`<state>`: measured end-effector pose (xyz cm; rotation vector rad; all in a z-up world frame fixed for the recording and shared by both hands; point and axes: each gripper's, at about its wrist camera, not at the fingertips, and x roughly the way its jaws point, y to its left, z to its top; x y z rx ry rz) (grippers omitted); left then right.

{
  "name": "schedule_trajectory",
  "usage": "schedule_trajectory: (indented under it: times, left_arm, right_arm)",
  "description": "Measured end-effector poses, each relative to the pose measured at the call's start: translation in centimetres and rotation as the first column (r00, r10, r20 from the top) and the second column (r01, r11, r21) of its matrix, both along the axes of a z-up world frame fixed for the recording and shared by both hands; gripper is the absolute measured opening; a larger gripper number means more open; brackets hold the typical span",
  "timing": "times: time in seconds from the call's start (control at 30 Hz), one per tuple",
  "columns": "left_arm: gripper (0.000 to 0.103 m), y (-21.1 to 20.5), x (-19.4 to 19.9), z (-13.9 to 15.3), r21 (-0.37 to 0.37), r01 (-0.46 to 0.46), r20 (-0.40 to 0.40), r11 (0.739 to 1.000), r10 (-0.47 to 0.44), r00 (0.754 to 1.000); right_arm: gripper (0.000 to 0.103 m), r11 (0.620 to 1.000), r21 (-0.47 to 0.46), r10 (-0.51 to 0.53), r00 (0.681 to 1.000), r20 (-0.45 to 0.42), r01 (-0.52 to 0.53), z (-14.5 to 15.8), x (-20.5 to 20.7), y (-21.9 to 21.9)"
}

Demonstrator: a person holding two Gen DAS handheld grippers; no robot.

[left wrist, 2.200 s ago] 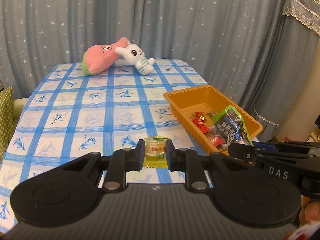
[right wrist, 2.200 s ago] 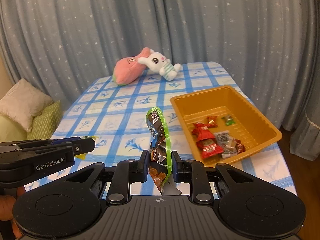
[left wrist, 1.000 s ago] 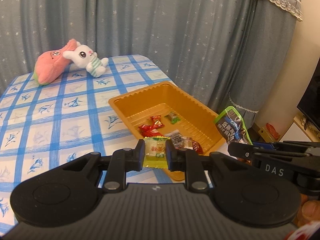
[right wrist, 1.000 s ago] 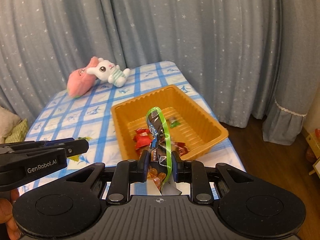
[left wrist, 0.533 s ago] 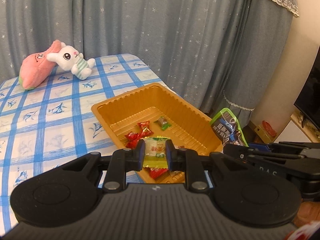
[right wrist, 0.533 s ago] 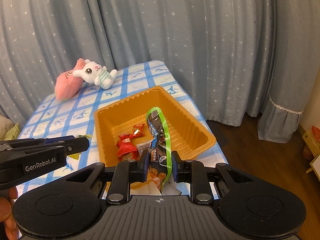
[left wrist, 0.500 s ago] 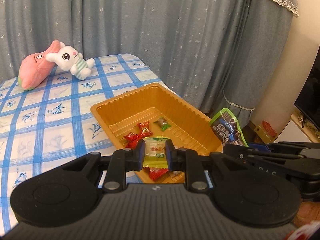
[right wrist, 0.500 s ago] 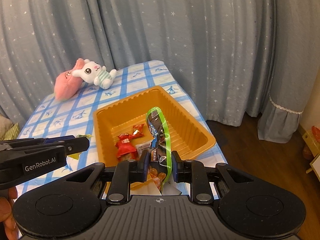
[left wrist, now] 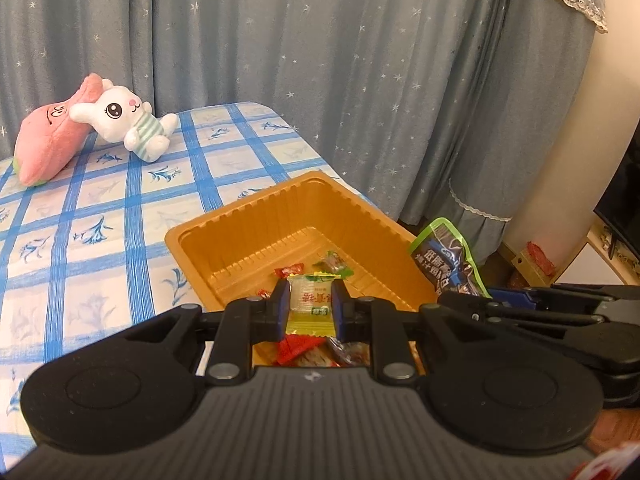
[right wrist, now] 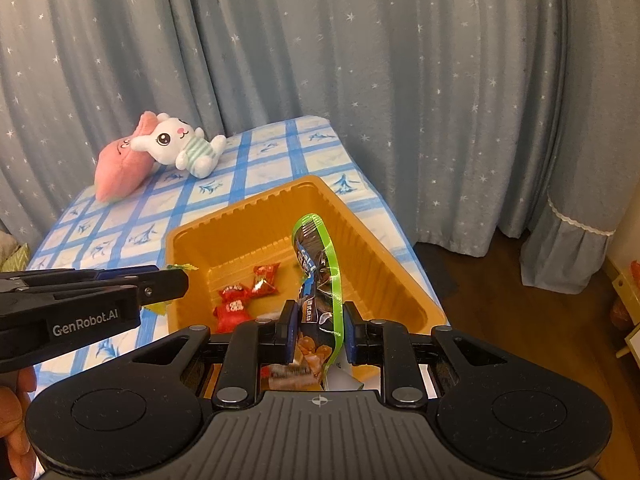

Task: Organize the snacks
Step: 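Carry the yellow candy and green packet over the orange tray, then open the left gripper to drop the yellow candy while the right drops the green packet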

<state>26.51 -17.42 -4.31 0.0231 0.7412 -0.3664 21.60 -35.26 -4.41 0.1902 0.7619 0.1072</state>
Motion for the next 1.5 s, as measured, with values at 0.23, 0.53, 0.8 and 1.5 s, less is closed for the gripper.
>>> schedule_trajectory:
  times: [0.23, 0.53, 0.8, 1.5]
  left_arm:
    - [0.019, -0.1, 2.7, -1.2, 0.009, -0.004, -0.011, 1.000, 0.004, 1.000]
    - [0.019, 0.0, 5.5, -2.4, 0.025, 0.001, -0.021, 1.000, -0.001, 1.000]
    - [0.020, -0.1, 7.0, -3.1, 0.021, 0.014, -0.028, 1.000, -0.013, 1.000]
    - [0.052, 2.6, 5.2, -3.8, 0.056, -0.017, -0.030, 0.998, 0.019, 0.999]
  right_arm:
    - [0.023, 1.000, -0.001, 0.017, 1.000, -0.008, -0.017, -1.0, 2.4, 0.2]
    - [0.023, 1.000, -0.011, 0.029, 0.999, -0.024, -0.029, -2.1, 5.2, 0.7]
    - [0.023, 1.000, -0.010, 0.027, 0.999, -0.029, -0.027, -2.6, 6.1, 0.9]
    - [0.023, 0.999, 0.003, 0.032, 0.999, -0.019, -0.032, -2.8, 6.0, 1.3]
